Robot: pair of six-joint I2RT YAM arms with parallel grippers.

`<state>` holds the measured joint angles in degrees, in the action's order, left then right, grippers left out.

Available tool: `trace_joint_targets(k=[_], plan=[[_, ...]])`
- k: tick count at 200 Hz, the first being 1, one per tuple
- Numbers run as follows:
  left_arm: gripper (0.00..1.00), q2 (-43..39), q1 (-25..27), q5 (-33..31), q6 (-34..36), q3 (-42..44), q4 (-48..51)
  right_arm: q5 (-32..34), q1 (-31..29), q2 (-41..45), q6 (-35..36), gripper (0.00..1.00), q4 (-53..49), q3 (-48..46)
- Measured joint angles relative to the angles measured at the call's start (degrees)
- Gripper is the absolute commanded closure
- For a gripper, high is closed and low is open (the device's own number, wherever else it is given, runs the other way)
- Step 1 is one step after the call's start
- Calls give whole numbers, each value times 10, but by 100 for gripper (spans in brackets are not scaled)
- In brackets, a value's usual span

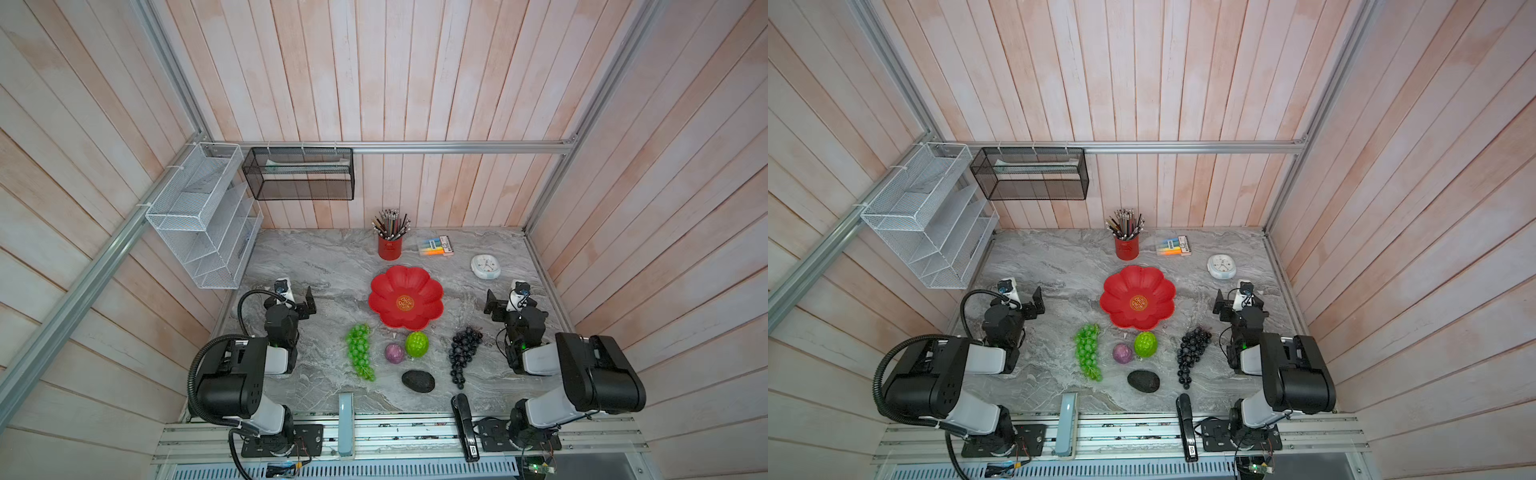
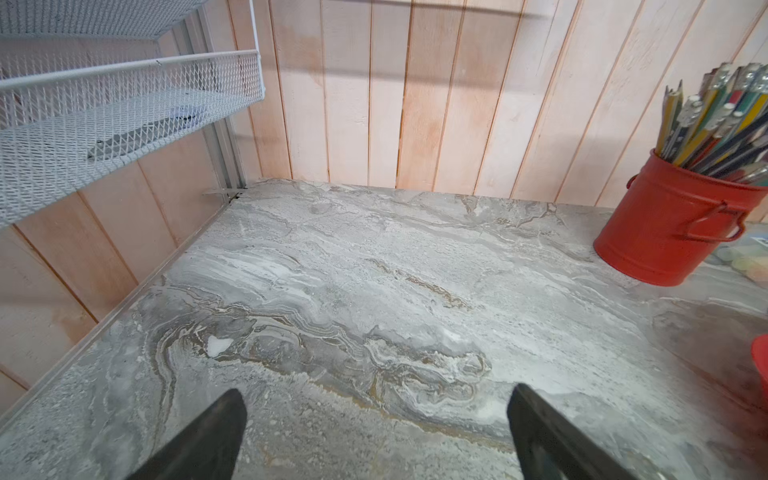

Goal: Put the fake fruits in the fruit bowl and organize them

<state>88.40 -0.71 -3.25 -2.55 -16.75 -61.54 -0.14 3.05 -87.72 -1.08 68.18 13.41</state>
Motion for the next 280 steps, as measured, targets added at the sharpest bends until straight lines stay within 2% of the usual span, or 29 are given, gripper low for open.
trace_joint_targets(k=[152,172,185,199,220,253,267,280], plan=[[0,0,-3,6,0,0,0,0,0,0,-2,2,0,0],[0,-2,-7,3,-2,-1,2,17,0,2,-9,2,0,0],[0,-19,-7,-19,-12,-23,68,34,0,21,-16,2,-29,7],[0,-38,-8,-45,-20,-87,163,47,0,62,-23,2,-97,39],[0,-63,-9,-78,-26,-157,233,63,0,132,-44,2,-186,110],[0,-114,8,-147,-82,-225,393,42,-5,193,-85,9,-334,224],[0,-125,24,-168,-116,-252,459,33,-28,198,-100,9,-404,263],[0,-135,49,-183,-143,-270,516,30,-75,198,-108,9,-475,295]])
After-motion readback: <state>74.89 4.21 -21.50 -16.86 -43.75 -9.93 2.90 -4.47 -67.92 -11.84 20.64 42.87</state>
